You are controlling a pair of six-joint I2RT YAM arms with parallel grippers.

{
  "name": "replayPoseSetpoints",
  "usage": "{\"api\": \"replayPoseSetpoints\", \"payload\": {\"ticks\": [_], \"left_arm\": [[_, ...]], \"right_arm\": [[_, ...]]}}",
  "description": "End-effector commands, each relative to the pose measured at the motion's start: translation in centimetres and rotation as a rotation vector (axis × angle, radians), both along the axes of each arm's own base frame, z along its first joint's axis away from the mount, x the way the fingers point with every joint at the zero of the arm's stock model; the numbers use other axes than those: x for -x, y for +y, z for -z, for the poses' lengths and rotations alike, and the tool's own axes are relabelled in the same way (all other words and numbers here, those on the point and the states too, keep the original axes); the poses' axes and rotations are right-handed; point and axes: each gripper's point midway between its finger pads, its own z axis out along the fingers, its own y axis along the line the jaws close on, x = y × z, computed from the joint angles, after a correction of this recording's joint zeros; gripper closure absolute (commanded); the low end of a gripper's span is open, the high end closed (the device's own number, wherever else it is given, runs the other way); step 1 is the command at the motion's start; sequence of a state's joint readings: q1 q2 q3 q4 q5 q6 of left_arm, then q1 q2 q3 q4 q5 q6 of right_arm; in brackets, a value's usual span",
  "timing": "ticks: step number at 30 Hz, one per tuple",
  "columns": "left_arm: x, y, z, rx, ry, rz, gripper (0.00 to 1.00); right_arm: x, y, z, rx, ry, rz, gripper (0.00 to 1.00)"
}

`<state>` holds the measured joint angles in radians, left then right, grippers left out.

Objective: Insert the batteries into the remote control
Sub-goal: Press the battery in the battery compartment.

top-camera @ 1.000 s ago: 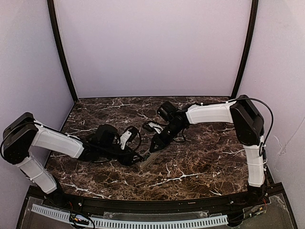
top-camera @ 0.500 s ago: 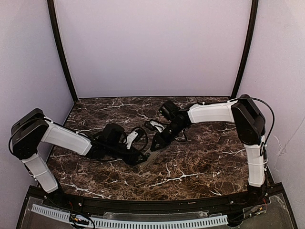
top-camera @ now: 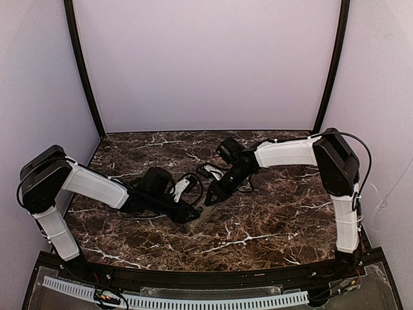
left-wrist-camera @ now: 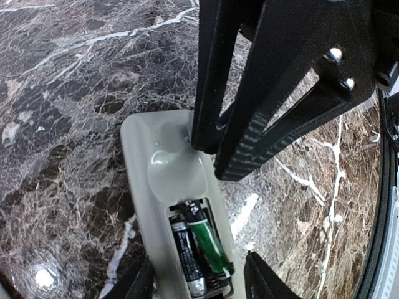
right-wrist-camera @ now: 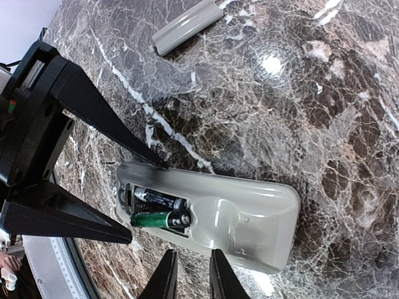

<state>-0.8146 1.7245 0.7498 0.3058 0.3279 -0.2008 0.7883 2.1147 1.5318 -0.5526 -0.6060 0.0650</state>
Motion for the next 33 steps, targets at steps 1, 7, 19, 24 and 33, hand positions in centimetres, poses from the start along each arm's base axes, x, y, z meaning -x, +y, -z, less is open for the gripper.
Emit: {"api": "replayPoseSetpoints", "payload": {"ticks": [1, 7, 19, 24, 33], "left_arm": [[0.0, -0.2, -0.1, -0.015, -0.005, 0.01, 0.51], [0.0, -0.2, -0.1, -0.014, -0.005, 0.011, 0.56], [0.1, 1.7, -3.9, 0.044, -0.112, -0.052, 0.44], [1.0, 3.3, -4.4, 0.053, -0.127, -0.08, 0.44], [3.0, 5.3, -1.7, 0.063, -0.042, -0.129, 0.44]], "right_arm": [[-0.4, -0.1, -1.9, -0.039, -0.024, 0.01, 0.82], [-0.4, 0.0, -2.0, -0.041, -0.024, 0.01, 0.82], [-0.2, 1.0, -2.7, -0.075, -0.025, -0.017, 0.82], [0.3, 1.6, -2.3, -0.054, -0.035, -0.051, 0.82], [0.7, 2.1, -1.6, 0.016, -0.085, -0.075, 0.83]]}}
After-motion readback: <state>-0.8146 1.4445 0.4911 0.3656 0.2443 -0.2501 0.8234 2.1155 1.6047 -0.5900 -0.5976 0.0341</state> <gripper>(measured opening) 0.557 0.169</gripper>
